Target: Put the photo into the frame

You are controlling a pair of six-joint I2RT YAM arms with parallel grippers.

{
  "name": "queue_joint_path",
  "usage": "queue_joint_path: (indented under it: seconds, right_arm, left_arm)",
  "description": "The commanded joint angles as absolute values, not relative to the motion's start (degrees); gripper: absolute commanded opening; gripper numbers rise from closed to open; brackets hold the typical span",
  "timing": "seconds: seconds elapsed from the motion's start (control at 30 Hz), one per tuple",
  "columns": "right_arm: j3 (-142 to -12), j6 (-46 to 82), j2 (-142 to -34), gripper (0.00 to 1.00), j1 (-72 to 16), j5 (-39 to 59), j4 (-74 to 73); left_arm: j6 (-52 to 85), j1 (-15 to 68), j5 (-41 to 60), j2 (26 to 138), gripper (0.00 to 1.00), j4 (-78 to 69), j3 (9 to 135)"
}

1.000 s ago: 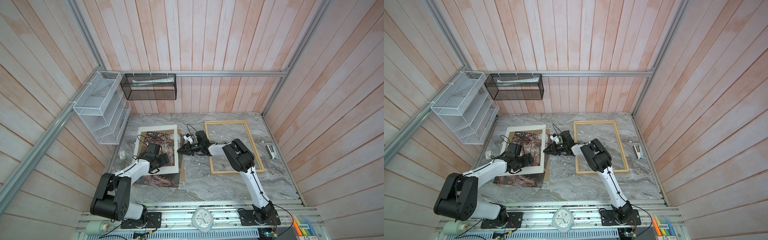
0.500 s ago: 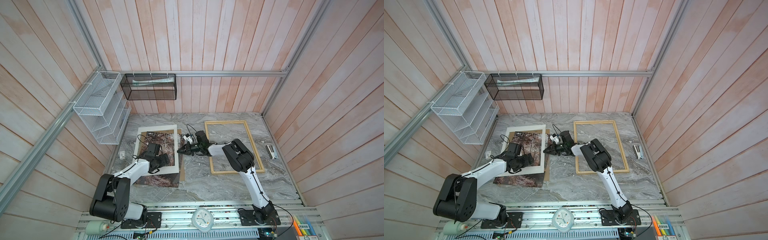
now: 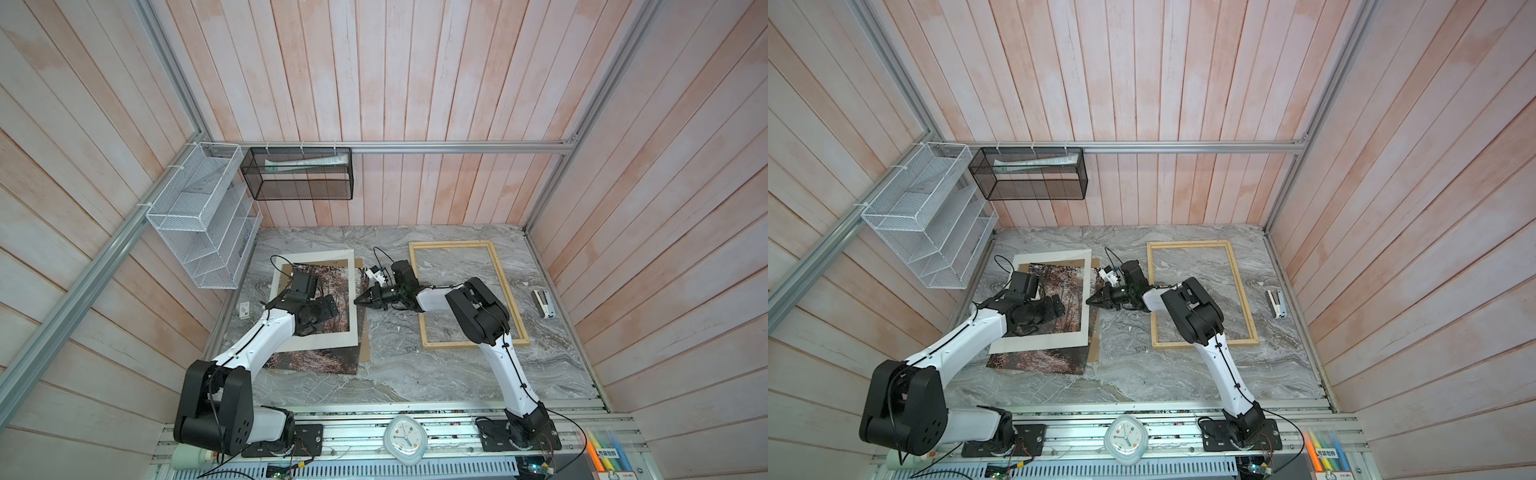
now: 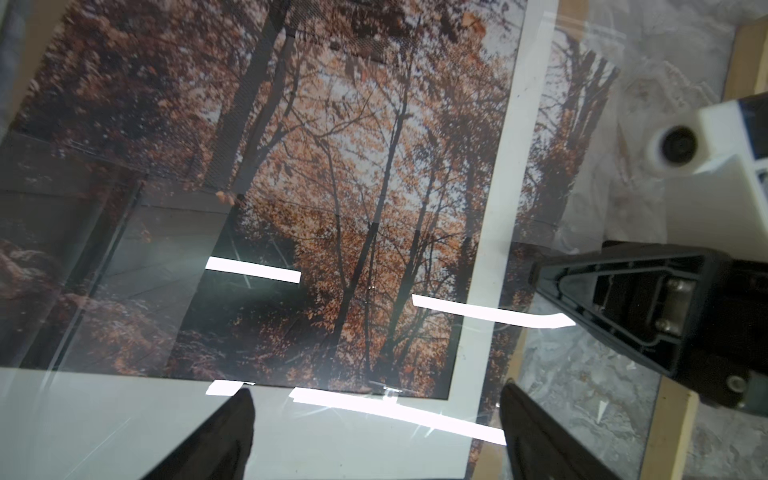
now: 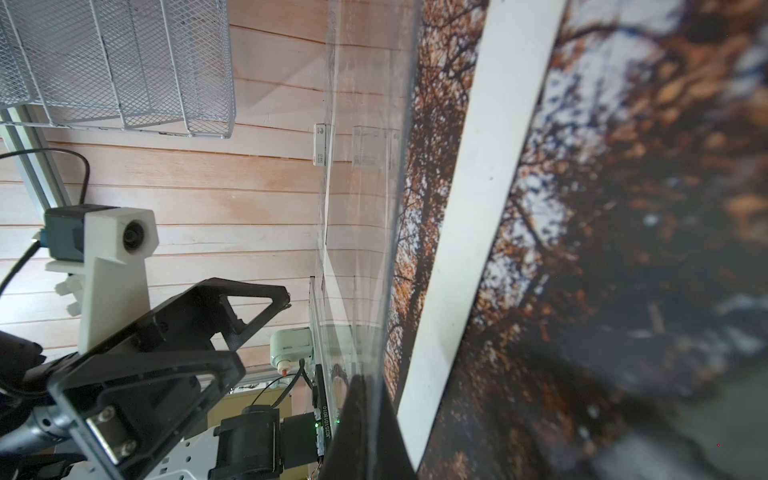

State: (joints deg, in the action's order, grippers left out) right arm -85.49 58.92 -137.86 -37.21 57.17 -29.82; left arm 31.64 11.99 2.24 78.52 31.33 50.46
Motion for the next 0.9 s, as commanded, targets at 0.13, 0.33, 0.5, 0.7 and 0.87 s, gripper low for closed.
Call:
queue_joint_path:
  seconds: [0.13,0.33,0.5,0.7,0.87]
  right_arm:
    - [-84.58,59.07,-130.71,0.0,-36.85,60.76,-32.72]
    - [-82.9,58.32,-124.76,0.0,-35.73,62.91,-31.83]
    - [-79.05,54.93,-118.38,0.0,-32.57,63.85,-27.55]
    - [-73.21,46.42,-108.87,0.0,-26.9,65.81,-17.26]
    - [-70.16,34.67,-101.02,0.0,-18.6,69.83,-0.94]
  left_arm:
    - [27.08,10.9,-1.25,76.32,0.93,39.13,61.41]
    - [25.99,10.46,-2.27,74.33,0.94,40.39,64.97]
    - [25.21,10.35,-2.78,73.65,0.94,39.88,65.14]
    - [25.55,10.37,-1.31,74.16,0.94,37.35,63.88]
    - [26.43,10.56,1.65,74.74,0.93,31.51,60.8]
